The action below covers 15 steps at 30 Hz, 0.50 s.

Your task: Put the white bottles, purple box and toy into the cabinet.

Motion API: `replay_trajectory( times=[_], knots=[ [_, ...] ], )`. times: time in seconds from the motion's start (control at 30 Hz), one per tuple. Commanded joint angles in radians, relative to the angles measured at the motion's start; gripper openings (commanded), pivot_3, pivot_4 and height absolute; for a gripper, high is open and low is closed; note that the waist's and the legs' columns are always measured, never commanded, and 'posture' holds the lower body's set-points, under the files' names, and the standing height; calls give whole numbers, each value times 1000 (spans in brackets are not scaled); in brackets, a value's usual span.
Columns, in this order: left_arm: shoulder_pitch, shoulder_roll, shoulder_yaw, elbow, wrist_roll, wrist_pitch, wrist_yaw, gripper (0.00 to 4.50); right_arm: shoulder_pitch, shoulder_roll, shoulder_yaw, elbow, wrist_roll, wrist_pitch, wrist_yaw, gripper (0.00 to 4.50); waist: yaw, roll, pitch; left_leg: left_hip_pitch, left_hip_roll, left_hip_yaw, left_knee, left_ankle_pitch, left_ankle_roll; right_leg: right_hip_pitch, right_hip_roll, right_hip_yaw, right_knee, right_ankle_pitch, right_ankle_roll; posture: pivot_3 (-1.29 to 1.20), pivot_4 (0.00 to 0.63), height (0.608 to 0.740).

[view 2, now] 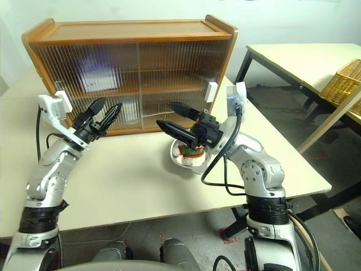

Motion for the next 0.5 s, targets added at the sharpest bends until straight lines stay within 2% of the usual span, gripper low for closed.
replay_trajectory(
  times=[0.03, 0.13, 0.27, 0.5],
  knots=[
    [3, 24, 44, 43, -75, -23, -114, 4490, 15, 2, -9, 1, -12, -11, -15, 4500, 0, 0, 0, 0, 0, 0, 0, 0, 0, 0, 0, 0, 0, 0, 0, -111, 5, 740],
    [12, 35, 72, 64, -110, -66, -194, 4490, 22, 6, -26, 16, -23, -19, -43, 4500, -1, 0, 0, 0, 0, 0, 0, 0, 0, 0, -1, 0, 0, 0, -1, -116, 3, 740],
    [39, 70, 112, 85, -166, -91, -317, 4490, 5, -2, -60, 146, -172, -129, -179, 4500, -5, 1, 0, 0, 0, -1, 1, 1, 2, -1, -1, 1, -1, 1, -4, -122, 2, 740],
    [61, 102, 144, 82, -220, -75, -399, 4490, -50, -6, -109, 332, -288, -239, -313, 4500, -11, 2, -1, -4, 5, -2, 0, 3, 6, -4, -2, 1, 0, 4, -8, -119, 7, 740]
  ],
)
